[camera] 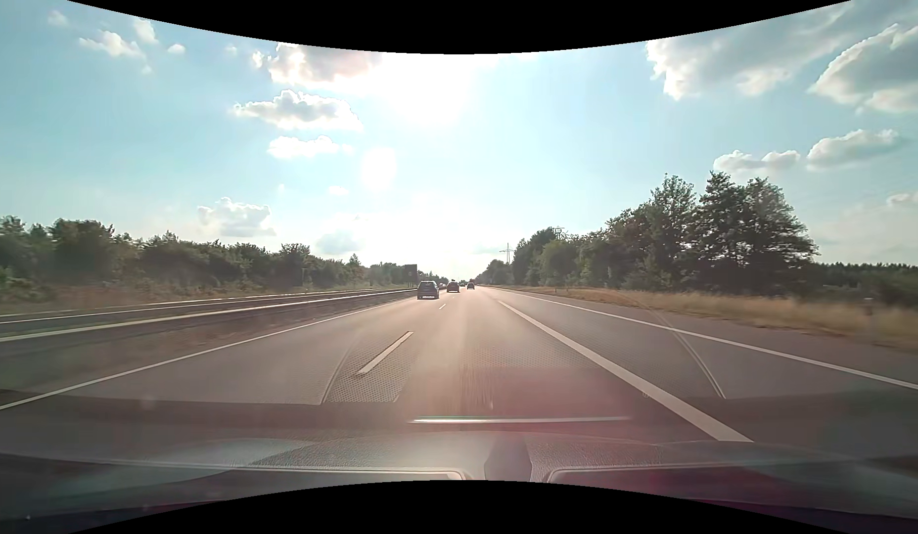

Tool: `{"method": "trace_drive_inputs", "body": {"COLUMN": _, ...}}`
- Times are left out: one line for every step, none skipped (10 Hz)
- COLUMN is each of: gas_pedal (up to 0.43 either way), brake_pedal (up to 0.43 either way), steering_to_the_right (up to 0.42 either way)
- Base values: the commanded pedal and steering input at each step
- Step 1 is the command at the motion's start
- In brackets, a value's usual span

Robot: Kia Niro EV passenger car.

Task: Follow the waypoints while adhering to traffic rules and regulations

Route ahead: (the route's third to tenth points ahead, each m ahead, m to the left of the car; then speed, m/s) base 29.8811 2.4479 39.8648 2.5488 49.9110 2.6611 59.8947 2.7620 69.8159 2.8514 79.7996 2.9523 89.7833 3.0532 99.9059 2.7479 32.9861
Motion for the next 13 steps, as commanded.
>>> {"method": "trace_drive_inputs", "body": {"gas_pedal": 0.0, "brake_pedal": 0.226, "steering_to_the_right": -0.003}}
{"method": "trace_drive_inputs", "body": {"gas_pedal": 0.0, "brake_pedal": 0.226, "steering_to_the_right": -0.003}}
{"method": "trace_drive_inputs", "body": {"gas_pedal": 0.0, "brake_pedal": 0.226, "steering_to_the_right": -0.002}}
{"method": "trace_drive_inputs", "body": {"gas_pedal": 0.0, "brake_pedal": 0.226, "steering_to_the_right": -0.003}}
{"method": "trace_drive_inputs", "body": {"gas_pedal": 0.0, "brake_pedal": 0.226, "steering_to_the_right": -0.003}}
{"method": "trace_drive_inputs", "body": {"gas_pedal": 0.0, "brake_pedal": 0.226, "steering_to_the_right": -0.003}}
{"method": "trace_drive_inputs", "body": {"gas_pedal": 0.0, "brake_pedal": 0.22, "steering_to_the_right": -0.003}}
{"method": "trace_drive_inputs", "body": {"gas_pedal": 0.0, "brake_pedal": 0.22, "steering_to_the_right": -0.003}}
{"method": "trace_drive_inputs", "body": {"gas_pedal": 0.0, "brake_pedal": 0.207, "steering_to_the_right": -0.003}}
{"method": "trace_drive_inputs", "body": {"gas_pedal": 0.0, "brake_pedal": 0.183, "steering_to_the_right": -0.003}}
{"method": "trace_drive_inputs", "body": {"gas_pedal": 0.0, "brake_pedal": 0.116, "steering_to_the_right": -0.003}}
{"method": "trace_drive_inputs", "body": {"gas_pedal": 0.0, "brake_pedal": 0.0, "steering_to_the_right": -0.003}}
{"method": "trace_drive_inputs", "body": {"gas_pedal": 0.0, "brake_pedal": 0.0, "steering_to_the_right": -0.003}}
